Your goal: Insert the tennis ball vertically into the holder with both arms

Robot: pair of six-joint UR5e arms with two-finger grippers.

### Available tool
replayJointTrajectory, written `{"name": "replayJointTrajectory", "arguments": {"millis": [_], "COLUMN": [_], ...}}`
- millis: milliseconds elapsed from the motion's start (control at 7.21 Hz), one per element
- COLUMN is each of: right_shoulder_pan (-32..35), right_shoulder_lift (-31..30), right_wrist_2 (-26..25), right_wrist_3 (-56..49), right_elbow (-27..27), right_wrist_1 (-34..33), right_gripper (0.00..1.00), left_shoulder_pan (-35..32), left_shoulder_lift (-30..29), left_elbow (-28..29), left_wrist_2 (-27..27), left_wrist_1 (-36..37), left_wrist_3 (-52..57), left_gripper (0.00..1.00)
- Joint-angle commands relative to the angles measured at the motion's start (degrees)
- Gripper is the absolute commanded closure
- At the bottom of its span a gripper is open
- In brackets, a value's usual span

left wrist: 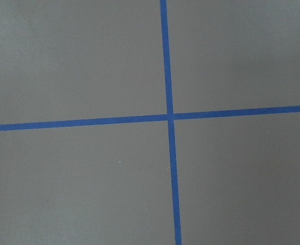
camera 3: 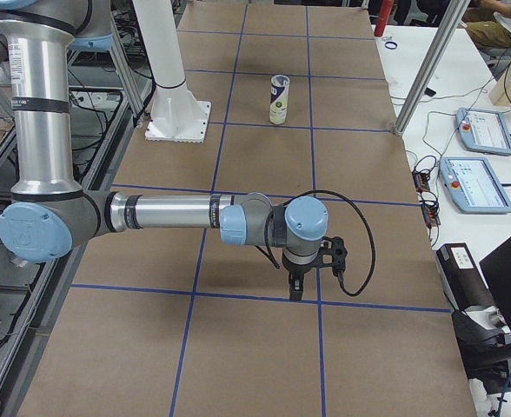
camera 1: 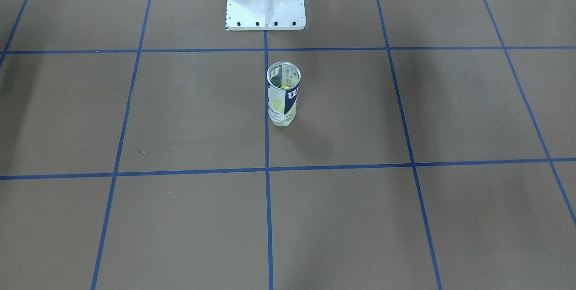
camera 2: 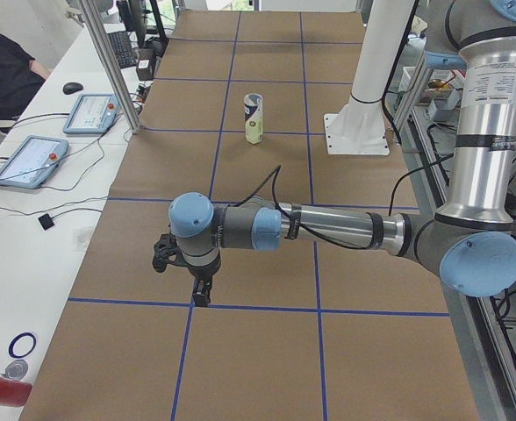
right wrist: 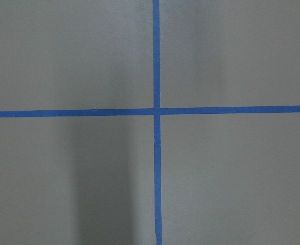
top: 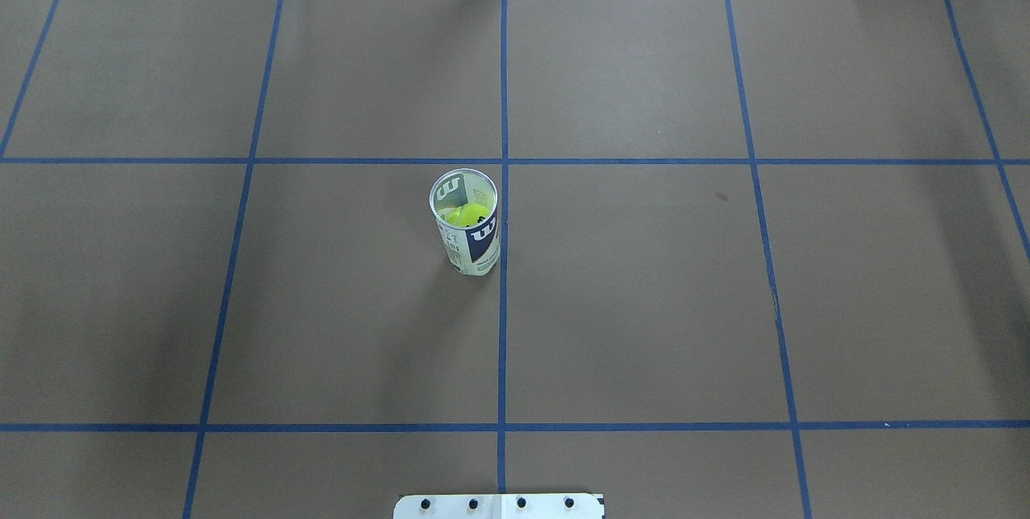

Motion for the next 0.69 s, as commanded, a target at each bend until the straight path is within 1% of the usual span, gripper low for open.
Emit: {"name": "replayJointTrajectory", "arguments": {"millis": [0,554], "right_shoulder_pan": [-0.03,0.06], "right_shoulder_lift": [0.12,1.09], "right_wrist_2": [-0.08,0.01], "right_wrist_3": [0.02,0.29], "right_elbow": [-0.10,-0.19], "right_wrist_1": [0.00,-0.09], "right_gripper": [0.01,0.01], "left_shoulder_pan": [-0.07,-0.07], "left_shoulder_lift": [0.16,0.25], "left_elbow": [0.33,0.42], "left_wrist_2": [-0.09,-0.27], "left_wrist_1": [-0.15,-0.07], "left_wrist_3": [0.40,0.40], "left_gripper": [0.00,0.00]}}
